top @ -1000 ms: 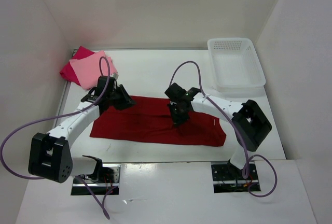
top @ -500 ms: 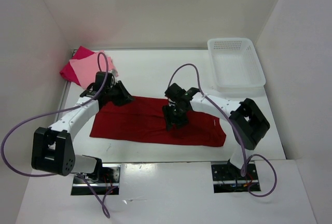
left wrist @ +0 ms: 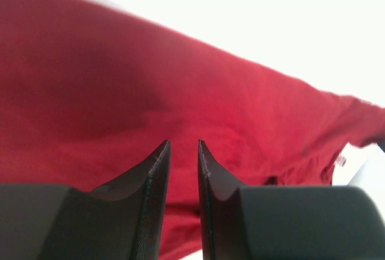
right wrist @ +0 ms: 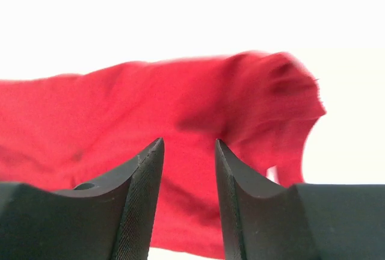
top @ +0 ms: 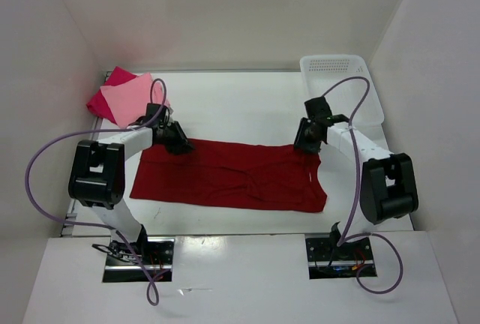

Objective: Fold and stack the t-shirts
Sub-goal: Fold the other side of the tshirt into a rectangle

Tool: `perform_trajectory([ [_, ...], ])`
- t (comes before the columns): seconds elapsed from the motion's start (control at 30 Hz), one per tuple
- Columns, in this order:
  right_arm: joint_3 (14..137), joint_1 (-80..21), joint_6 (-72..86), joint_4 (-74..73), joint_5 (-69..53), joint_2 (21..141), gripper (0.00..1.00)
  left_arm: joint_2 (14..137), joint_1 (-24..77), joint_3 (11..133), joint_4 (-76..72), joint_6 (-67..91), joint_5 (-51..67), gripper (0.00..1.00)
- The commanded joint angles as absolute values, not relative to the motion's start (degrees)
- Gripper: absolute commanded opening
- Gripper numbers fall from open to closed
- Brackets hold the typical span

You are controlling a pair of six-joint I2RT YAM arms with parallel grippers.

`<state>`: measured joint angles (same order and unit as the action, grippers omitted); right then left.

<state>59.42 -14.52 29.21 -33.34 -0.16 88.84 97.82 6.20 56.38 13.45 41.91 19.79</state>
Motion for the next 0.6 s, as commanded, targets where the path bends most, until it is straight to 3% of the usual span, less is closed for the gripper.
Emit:
perform_trajectory([
  [0.0, 58.8, -10.22, 28.13, -29.53, 4.75, 86.31, 0.46, 99.48, 3.43, 58.62, 9.76, 40.17, 22.15, 0.32],
  [0.17, 58.8, -5.9, 26.81, -29.0, 4.67, 89.9, 0.41, 101.43, -1.31, 57.05, 8.27, 40.69, 24.25, 0.32],
  [0.3, 59.41, -5.89, 26.81, -28.39, 4.91, 93.16, 0.22, 102.04, -4.13, 56.51, 8.26, 40.69, 25.57, 0.32],
  [0.4, 58.72, -4.49, 26.81, -28.39, 6.33, 93.69, 0.2, 102.66, -6.32, 55.9, 7.74, 40.69, 25.58, 0.32],
  [0.43, 58.71, -3.87, 26.81, -28.39, 6.33, 93.69, 0.14, 103.18, -6.94, 55.38, 7.73, 41.22, 25.58, 0.32],
  [0.57, 58.71, -3.35, 27.86, -29.0, 9.22, 93.95, 0.05, 103.18, -9.66, 54.32, 7.12, 42.45, 26.89, 0.32],
])
